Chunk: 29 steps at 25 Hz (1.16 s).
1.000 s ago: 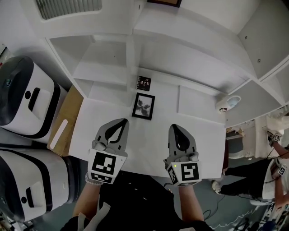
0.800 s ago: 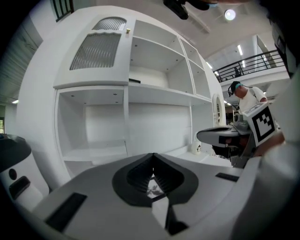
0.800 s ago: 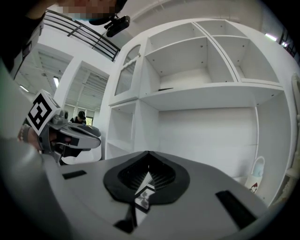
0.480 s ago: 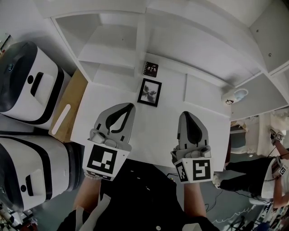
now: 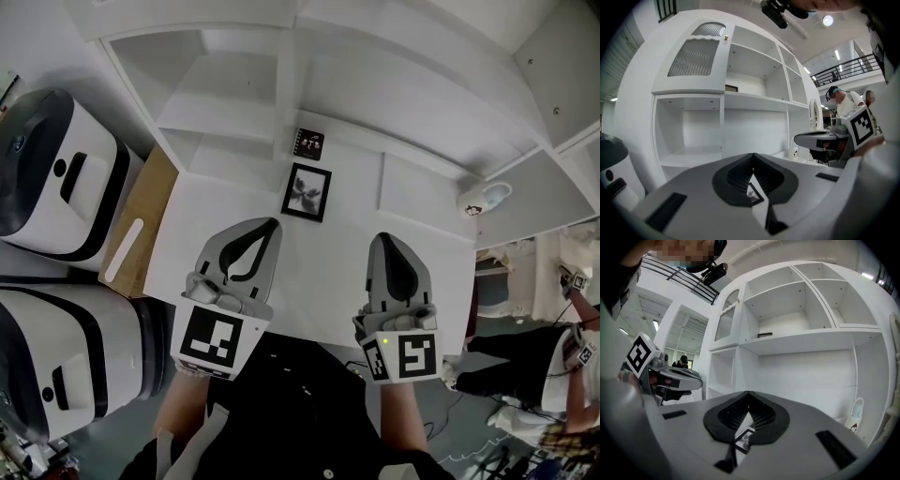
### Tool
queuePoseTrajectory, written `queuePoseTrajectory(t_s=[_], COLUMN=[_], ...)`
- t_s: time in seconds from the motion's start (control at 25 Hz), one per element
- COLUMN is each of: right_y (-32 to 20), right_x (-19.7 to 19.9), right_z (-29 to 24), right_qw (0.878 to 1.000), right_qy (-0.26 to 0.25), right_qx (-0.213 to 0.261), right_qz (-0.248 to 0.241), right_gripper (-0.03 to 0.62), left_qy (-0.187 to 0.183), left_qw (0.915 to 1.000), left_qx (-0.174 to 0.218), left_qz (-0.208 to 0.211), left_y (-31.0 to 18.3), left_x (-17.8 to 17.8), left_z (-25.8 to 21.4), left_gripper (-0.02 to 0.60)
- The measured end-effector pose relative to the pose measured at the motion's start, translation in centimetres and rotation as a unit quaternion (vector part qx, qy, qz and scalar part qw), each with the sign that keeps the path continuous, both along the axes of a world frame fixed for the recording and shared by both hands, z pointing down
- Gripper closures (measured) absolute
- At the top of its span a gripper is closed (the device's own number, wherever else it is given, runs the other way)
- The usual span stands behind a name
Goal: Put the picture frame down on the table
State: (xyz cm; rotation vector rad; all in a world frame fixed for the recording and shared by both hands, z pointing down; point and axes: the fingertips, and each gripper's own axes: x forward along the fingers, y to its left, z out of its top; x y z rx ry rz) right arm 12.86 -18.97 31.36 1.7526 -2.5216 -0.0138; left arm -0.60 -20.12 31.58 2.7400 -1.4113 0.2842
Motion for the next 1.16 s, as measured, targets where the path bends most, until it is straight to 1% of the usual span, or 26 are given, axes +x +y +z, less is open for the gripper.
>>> queuePoseTrajectory(t_s=[0.56, 1.16], right_y=[0.2, 0.3], right_x=[-0.2, -0.5], right_z=[0.4, 1.2], right_qw=[1.000, 1.000], right_qy=[0.001, 0.009], right_qx=[-0.010, -0.022], right_qz=[-0.006, -0.006], right_gripper=[0.592, 0.592], left_qy=[-0.001, 0.009], left_qw=[1.0000, 0.9998], left_qx=[-0.006, -0.009], left_qz=[0.006, 0.013], left_y=[0.2, 0.5], left_x=[0.3, 0.5], left_z=[0.4, 0.5], left_gripper=[0.580, 0.580])
